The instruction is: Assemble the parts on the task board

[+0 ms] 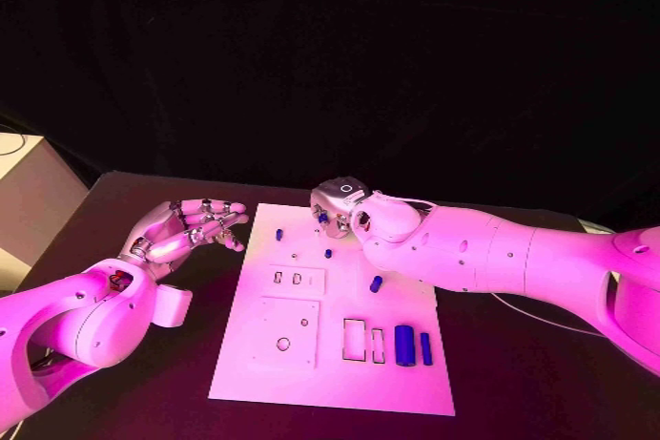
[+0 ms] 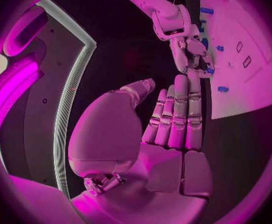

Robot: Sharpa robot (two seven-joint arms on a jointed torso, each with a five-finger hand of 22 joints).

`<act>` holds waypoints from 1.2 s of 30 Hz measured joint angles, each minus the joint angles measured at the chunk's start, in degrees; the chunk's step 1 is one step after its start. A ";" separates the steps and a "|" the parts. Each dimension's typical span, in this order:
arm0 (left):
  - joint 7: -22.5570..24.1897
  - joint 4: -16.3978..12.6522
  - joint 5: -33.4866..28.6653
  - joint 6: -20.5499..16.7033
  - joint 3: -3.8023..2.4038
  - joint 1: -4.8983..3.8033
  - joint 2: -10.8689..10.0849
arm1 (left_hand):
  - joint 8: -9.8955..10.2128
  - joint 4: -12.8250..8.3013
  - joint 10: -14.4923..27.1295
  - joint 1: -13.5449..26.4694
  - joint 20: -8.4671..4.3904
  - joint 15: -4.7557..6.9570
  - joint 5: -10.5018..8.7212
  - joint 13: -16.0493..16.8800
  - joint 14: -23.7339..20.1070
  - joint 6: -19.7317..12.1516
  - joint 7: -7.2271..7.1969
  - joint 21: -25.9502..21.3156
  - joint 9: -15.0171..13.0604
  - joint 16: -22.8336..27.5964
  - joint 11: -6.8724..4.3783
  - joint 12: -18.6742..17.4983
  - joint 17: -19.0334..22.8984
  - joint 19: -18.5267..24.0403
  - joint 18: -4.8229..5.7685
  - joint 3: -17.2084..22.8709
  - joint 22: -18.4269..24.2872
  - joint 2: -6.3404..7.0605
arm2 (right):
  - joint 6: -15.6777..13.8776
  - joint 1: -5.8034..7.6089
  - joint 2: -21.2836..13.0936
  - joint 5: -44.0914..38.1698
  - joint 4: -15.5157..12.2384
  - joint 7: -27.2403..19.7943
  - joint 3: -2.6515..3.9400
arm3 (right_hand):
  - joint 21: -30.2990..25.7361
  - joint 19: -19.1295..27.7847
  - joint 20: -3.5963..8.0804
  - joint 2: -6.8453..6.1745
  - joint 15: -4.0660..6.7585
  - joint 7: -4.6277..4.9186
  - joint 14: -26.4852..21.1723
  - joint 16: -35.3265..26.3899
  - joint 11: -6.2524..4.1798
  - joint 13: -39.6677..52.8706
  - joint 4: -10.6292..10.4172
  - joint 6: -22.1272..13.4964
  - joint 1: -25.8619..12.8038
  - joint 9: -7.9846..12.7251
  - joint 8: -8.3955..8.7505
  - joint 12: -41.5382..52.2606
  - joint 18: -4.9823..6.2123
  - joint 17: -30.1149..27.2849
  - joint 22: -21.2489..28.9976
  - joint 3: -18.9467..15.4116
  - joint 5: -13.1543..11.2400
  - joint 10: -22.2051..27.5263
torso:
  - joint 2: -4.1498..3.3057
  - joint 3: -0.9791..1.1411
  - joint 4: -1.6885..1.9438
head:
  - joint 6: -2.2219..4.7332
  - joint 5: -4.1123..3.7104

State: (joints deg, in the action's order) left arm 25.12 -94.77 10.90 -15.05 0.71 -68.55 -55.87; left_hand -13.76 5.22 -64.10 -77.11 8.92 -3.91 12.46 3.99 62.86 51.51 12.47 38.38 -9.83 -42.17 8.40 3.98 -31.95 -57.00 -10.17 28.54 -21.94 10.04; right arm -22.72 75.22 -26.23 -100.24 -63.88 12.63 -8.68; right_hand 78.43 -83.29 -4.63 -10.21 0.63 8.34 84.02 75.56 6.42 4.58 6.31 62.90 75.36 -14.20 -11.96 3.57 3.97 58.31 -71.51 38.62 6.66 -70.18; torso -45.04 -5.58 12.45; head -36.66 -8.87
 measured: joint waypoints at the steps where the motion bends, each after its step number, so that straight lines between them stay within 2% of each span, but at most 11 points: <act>1: 0.00 0.00 0.00 0.01 0.00 0.00 -0.01 | 0.00 0.00 0.00 0.00 0.00 0.00 0.00 0.00 0.00 0.00 0.00 0.00 0.00 0.00 0.00 0.00 0.00 0.00 0.00 0.00 0.00 0.00 | 0.01 0.00 0.00 0.00 0.01 0.01 0.00 | 0.00 0.00 0.00 0.00 0.00 0.00 0.00 0.00 0.00 0.00 0.00 0.00 0.00 0.00 0.00 0.00 0.00 0.00 0.00 0.00 0.07 0.00 | 0.00 0.00 -0.01 | 0.00 -0.01; 8: -0.02 0.01 0.00 0.04 0.00 0.00 -0.02 | 0.00 0.00 0.21 0.00 0.00 0.00 0.00 0.00 0.00 -0.02 0.02 0.00 0.01 0.00 0.21 0.00 0.01 0.00 0.00 0.00 -0.07 0.00 | 0.12 -0.08 0.26 0.05 0.59 -0.07 -0.04 | -1.11 0.71 -0.65 -0.03 -0.11 0.35 -0.11 -0.75 -0.35 0.00 -0.02 -1.62 -0.03 -0.18 0.06 -0.10 0.01 -2.22 1.99 0.02 0.22 0.35 | -0.02 -0.01 0.00 | 0.03 -0.14; 9: -0.03 0.01 0.00 0.04 0.00 0.00 -0.03 | 0.00 0.00 0.21 0.00 0.00 0.00 0.00 0.00 0.00 -0.13 0.12 0.00 0.01 0.00 0.21 0.00 0.00 0.00 0.00 0.00 -0.07 0.00 | 0.12 -0.10 0.28 0.06 0.68 -0.11 -0.05 | -2.41 1.68 -0.87 -0.51 -0.69 0.71 -0.70 -1.86 -0.99 0.00 -0.22 -2.61 -0.51 -0.17 0.62 -0.10 0.01 -4.26 3.84 0.22 0.22 1.11 | -0.02 -0.02 0.00 | 0.05 -0.15; 12: -0.04 0.01 0.00 0.05 0.00 0.00 -0.04 | 0.00 0.00 0.21 0.00 0.00 0.00 0.00 0.00 0.00 -0.21 0.20 0.00 0.01 0.00 0.21 0.00 0.01 0.00 0.00 0.00 -0.07 0.00 | 0.09 -0.12 0.18 0.13 0.95 -0.27 -0.07 | -8.33 5.32 -1.68 -2.56 -1.43 1.26 -2.92 -5.95 -0.54 0.42 -1.43 -6.36 -2.40 0.24 2.87 0.37 1.41 -11.02 12.01 -0.22 0.34 6.57 | -0.02 -0.01 -0.01 | 0.09 -0.15; 14: -0.05 0.01 0.00 0.05 0.00 0.00 -0.05 | 0.00 0.00 0.21 0.00 0.00 0.00 0.00 0.00 0.00 -0.21 0.20 0.00 0.01 0.00 0.21 0.00 0.01 0.00 0.00 0.00 -0.07 0.00 | -0.06 -0.11 0.02 0.17 0.95 -0.41 -0.05 | -12.96 7.44 -1.83 -3.25 -1.31 0.97 -3.62 -8.45 -0.39 -0.67 -1.76 -9.14 -2.32 0.62 4.46 0.36 2.50 -14.72 17.74 -3.99 0.51 10.52 | -0.02 -0.01 -0.01 | 0.12 -0.15; 16: -0.06 0.01 0.00 0.05 0.00 0.00 -0.06 | 0.00 0.00 0.21 0.00 0.00 -0.20 0.00 0.00 -0.21 -0.21 0.20 0.00 0.01 0.00 0.21 0.00 0.01 -0.01 0.01 0.00 -0.12 0.00 | -0.37 -0.02 -0.28 0.24 0.65 -0.55 0.01 | -16.54 8.00 -1.85 -2.08 -1.51 0.41 -3.83 -10.27 -0.07 -0.79 -3.08 -10.11 0.01 0.73 5.33 0.36 3.15 -17.25 21.51 -11.72 0.56 13.90 | -0.02 -0.01 -0.01 | 0.14 -0.15; 18: -0.08 0.03 0.01 0.06 0.00 0.00 -0.06 | 0.00 0.00 0.21 0.00 0.00 -0.20 0.00 0.00 -0.21 -0.21 0.20 -0.01 0.01 0.00 0.21 0.00 0.01 -0.01 0.00 0.00 -0.12 0.00 | -0.84 0.04 -0.82 0.36 0.06 -0.77 0.04 | -18.73 7.87 -1.97 -1.07 -1.55 0.14 -3.78 -11.11 0.31 -0.80 -6.21 -10.92 3.53 0.92 6.09 0.39 3.15 -18.55 23.40 -20.39 0.56 16.52 | -0.02 -0.01 -0.01 | 0.15 -0.15; 21: -0.10 0.11 0.01 0.07 0.00 0.00 -0.10 | 0.00 0.00 0.21 0.00 0.00 -0.20 0.00 0.00 -0.21 -0.21 0.21 0.00 0.01 0.01 0.21 0.00 0.01 0.00 0.00 0.00 -0.12 0.00 | -1.55 0.03 -2.16 0.63 -1.50 -0.92 0.04 | -20.26 7.45 -2.34 -1.57 -1.67 -0.11 -3.66 -11.31 0.61 -0.79 -12.46 -11.16 8.02 1.04 6.46 1.10 3.15 -19.32 24.42 -26.50 0.56 17.40 | -0.02 0.00 -0.02 | 0.16 -0.15; 27: -0.15 0.49 0.01 0.09 0.00 0.01 -0.26 | 0.00 0.00 0.21 0.00 0.00 -0.20 0.00 0.00 -0.21 -0.21 0.20 -0.01 0.02 0.01 0.21 0.00 0.01 -0.01 0.00 0.00 -0.12 0.00 | -3.03 -0.09 -7.62 1.68 -7.84 -1.19 0.85 | -21.08 6.71 -2.01 -2.81 -1.66 -0.11 -3.66 -11.31 0.31 -0.77 -19.86 -11.16 11.92 1.04 6.72 2.36 3.15 -19.92 24.71 -28.69 0.28 17.44 | 0.04 0.07 -0.25 | 0.41 -0.22; 30: -0.16 0.70 0.01 0.09 0.00 0.01 -0.32 | 0.00 0.00 0.21 0.00 0.00 -0.21 0.00 0.00 -0.21 -0.21 0.20 -0.01 0.02 0.01 0.21 0.00 0.02 -0.01 0.01 0.00 -0.12 0.00 | -4.13 0.30 -10.76 2.92 -11.10 -1.53 1.30 | -20.25 5.77 -1.72 -2.24 -1.62 0.54 -3.62 -11.16 -0.26 -0.61 -21.09 -10.49 12.49 0.93 6.72 3.67 3.15 -19.21 23.17 -28.19 0.28 14.98 | 0.10 0.14 -0.52 | 0.73 -0.26; 36: -0.17 1.25 0.01 0.10 0.01 0.00 -0.28 | 0.00 0.00 0.21 0.00 0.00 -0.21 0.00 0.00 -0.21 -0.21 0.20 -0.01 0.03 0.01 0.21 0.00 0.02 -0.01 0.01 0.00 -0.11 0.00 | -6.65 1.05 -18.07 8.76 -17.23 -3.61 1.95 | -13.18 2.84 -1.22 -1.79 -1.08 1.55 -1.07 -4.41 -0.63 -0.22 -22.18 -7.90 12.94 0.51 5.98 6.71 3.07 -9.01 14.22 -24.69 1.22 7.08 | 0.14 0.30 -1.18 | 1.44 -0.29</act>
State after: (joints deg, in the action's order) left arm 24.95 -93.52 10.91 -14.94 0.71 -68.55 -56.15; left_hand -13.76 5.22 -63.89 -77.11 8.92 -4.12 12.46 3.99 62.65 51.30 12.68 38.37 -9.80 -42.16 8.61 3.99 -31.93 -57.01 -10.16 28.54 -22.05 10.04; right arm -29.37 76.27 -44.31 -91.48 -81.10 9.02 -6.73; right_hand 65.25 -80.45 -5.85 -12.00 -0.46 9.89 82.95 71.15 5.79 4.36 -15.88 55.00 88.31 -13.69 -5.97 10.28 7.04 49.29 -57.28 13.94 7.88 -63.10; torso -44.90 -5.28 11.27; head -35.22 -9.16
